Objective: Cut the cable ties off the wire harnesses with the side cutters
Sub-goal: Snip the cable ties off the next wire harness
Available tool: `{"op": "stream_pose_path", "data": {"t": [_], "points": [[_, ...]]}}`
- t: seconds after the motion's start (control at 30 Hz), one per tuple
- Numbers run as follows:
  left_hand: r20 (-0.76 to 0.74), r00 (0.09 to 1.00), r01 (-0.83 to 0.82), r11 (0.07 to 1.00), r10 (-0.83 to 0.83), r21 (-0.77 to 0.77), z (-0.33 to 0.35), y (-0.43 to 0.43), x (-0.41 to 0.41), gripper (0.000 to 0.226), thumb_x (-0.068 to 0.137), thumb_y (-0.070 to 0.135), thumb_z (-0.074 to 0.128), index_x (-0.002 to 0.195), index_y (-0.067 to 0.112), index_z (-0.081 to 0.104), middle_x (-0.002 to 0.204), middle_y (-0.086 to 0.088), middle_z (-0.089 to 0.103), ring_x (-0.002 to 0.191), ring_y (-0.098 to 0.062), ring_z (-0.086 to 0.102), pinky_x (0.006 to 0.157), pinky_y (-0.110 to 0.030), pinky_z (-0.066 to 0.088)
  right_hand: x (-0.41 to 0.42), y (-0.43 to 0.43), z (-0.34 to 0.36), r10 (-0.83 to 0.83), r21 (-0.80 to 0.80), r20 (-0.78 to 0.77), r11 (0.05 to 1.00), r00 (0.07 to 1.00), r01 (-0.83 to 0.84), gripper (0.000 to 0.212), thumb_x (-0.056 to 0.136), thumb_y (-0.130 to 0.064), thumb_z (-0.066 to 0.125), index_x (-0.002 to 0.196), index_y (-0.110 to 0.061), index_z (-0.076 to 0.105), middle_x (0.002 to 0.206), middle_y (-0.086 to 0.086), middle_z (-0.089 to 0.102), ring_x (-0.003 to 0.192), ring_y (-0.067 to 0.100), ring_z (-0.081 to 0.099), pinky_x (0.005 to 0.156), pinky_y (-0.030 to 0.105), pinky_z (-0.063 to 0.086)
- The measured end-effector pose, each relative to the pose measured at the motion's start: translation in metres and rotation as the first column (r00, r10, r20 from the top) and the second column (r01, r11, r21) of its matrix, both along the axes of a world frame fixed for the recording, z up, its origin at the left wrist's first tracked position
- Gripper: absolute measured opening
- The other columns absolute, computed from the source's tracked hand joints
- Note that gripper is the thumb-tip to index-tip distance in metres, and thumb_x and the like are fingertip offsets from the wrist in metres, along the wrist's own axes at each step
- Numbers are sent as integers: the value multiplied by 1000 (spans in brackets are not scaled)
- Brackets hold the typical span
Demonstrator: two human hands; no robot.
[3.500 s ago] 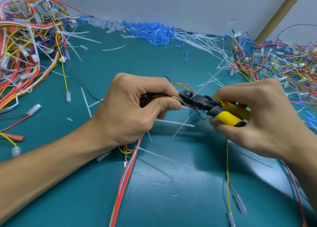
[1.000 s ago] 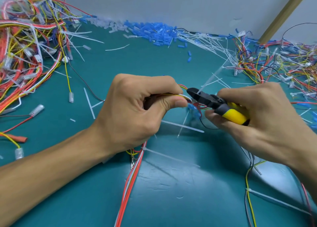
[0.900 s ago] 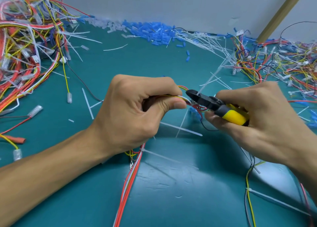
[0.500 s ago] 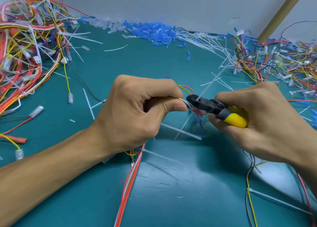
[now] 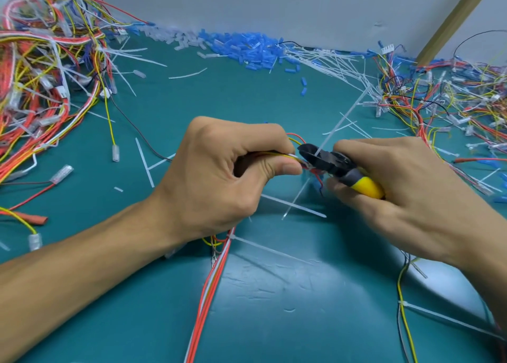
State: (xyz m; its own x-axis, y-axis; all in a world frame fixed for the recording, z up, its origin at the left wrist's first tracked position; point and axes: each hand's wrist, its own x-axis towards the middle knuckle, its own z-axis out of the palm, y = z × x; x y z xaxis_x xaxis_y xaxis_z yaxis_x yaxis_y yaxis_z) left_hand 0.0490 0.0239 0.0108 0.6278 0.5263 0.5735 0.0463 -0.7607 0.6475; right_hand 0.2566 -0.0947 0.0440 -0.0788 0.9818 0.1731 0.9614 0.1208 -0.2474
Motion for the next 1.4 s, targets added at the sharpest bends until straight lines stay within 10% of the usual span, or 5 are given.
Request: {"op": "stream_pose_path", "data": {"t": [0.4, 0.67, 1.07, 1.4], "points": [[-1, 1000, 2, 1000, -2, 29, 1, -4, 0, 21, 93, 17, 71, 75, 6, 70, 52, -3, 45, 53, -22, 37, 51, -33, 34, 3, 0, 0, -64, 138, 41, 989, 997, 58, 12, 75, -24, 65, 75, -13, 62, 64, 4, 52, 61, 36, 46, 53, 45, 44], [25, 1000, -3, 1000, 3, 15, 1, -3, -1, 21, 94, 17, 71, 76, 7, 70, 52, -4, 47, 52, -22, 39, 51, -34, 35, -6, 3, 2, -17, 213, -59, 977, 998, 29, 28, 71, -18, 55, 67, -37, 36, 61, -5, 36, 59, 21, 35, 50, 36, 33], [9, 1000, -5, 1000, 5, -6, 0, -3, 1, 21, 94, 19, 71, 76, 7, 70, 52, -6, 47, 53, -27, 40, 51, -38, 35, -3, 2, 5, -128, 40, 49, 991, 991, 126, 13, 62, -21, 47, 68, -13, 39, 59, 8, 30, 61, 39, 29, 50, 47, 37], [13, 1000, -3, 1000, 3, -4, 0, -5, 1, 20, 94, 18, 71, 77, 9, 71, 52, -7, 47, 51, -26, 40, 50, -38, 34, 4, 1, 4, -92, 3, 0, 996, 996, 92, 18, 63, -16, 48, 64, -28, 35, 60, 9, 27, 61, 34, 25, 49, 42, 28]]}}
